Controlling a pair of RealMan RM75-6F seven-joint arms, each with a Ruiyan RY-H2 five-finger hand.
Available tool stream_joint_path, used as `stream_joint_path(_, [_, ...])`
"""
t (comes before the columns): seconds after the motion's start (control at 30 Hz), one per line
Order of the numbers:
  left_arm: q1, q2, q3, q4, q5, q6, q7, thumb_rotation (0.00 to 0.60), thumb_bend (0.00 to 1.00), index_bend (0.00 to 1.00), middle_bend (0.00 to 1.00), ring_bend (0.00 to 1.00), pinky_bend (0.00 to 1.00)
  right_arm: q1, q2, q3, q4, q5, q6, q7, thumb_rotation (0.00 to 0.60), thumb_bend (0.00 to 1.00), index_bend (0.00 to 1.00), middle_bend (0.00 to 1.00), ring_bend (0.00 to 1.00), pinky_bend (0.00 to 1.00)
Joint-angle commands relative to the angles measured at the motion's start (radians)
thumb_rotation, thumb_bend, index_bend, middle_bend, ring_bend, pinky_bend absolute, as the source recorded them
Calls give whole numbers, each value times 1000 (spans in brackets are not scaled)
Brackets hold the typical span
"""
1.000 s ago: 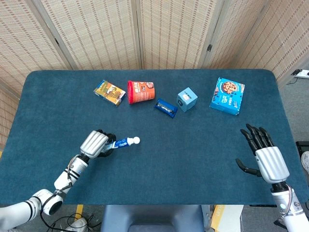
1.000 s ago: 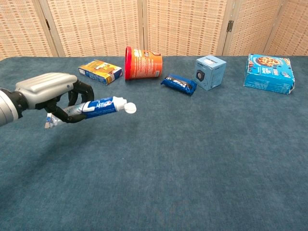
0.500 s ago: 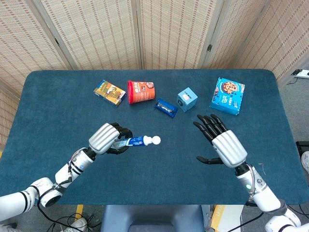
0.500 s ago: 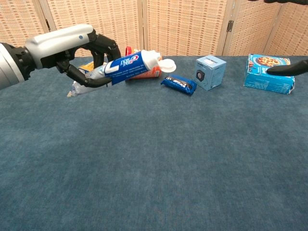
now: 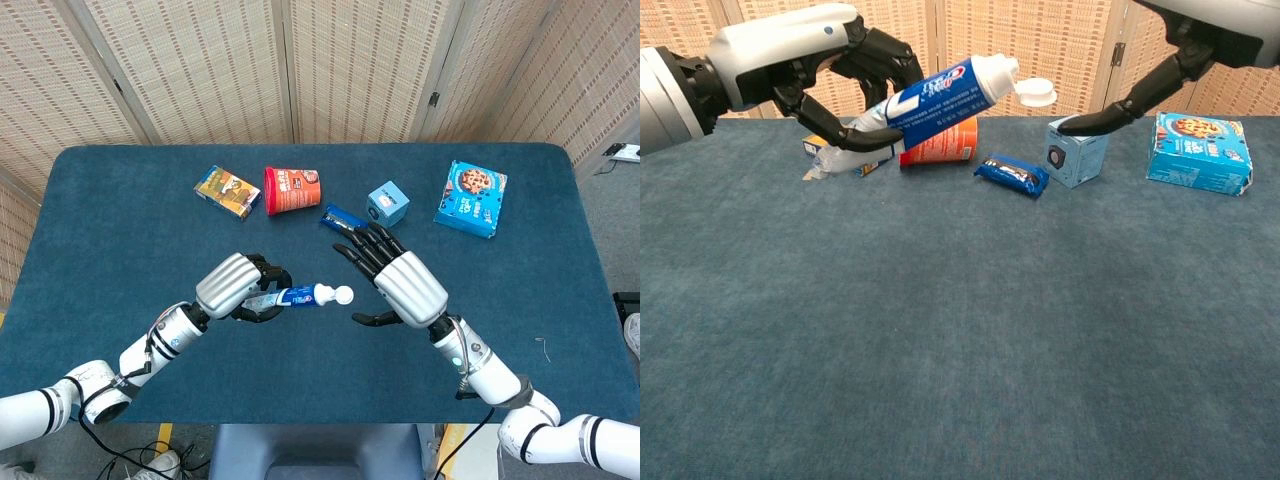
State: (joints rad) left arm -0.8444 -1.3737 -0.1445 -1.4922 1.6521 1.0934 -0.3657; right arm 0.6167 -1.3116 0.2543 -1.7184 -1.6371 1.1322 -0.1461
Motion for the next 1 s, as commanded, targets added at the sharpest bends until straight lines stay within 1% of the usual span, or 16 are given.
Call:
stream_joint_path(0.03, [0, 8, 9, -9, 10, 9, -10, 600, 589, 741, 800, 709, 506, 16, -9, 8, 9, 10, -3, -4, 455, 186, 0, 0, 0, 0])
stream_joint_path(0.37, [0, 32, 25, -46, 30, 34, -22, 600, 590, 744, 803, 710, 503, 55, -16, 7, 11, 27, -9, -21, 455, 185, 0, 0, 0, 0])
stream_joint_path(0.53, [-5, 39, 29, -48, 30, 33, -28, 600, 590, 746, 806, 711, 503, 69, -23, 2, 17, 24, 0, -11, 455, 186, 0, 0, 0, 0])
stream_joint_path(0.83, [-11, 50, 33, -48, 31, 38, -54, 600, 592, 747, 807, 712, 503, 77, -9, -21, 11, 19, 5, -9, 453, 186, 0, 0, 0, 0])
stream_joint_path(1.0, [-17, 60, 41, -61, 43, 38, -64, 600, 593, 750, 809, 713, 503, 87, -17, -19, 24, 26, 10, -10, 455, 186, 0, 0, 0, 0])
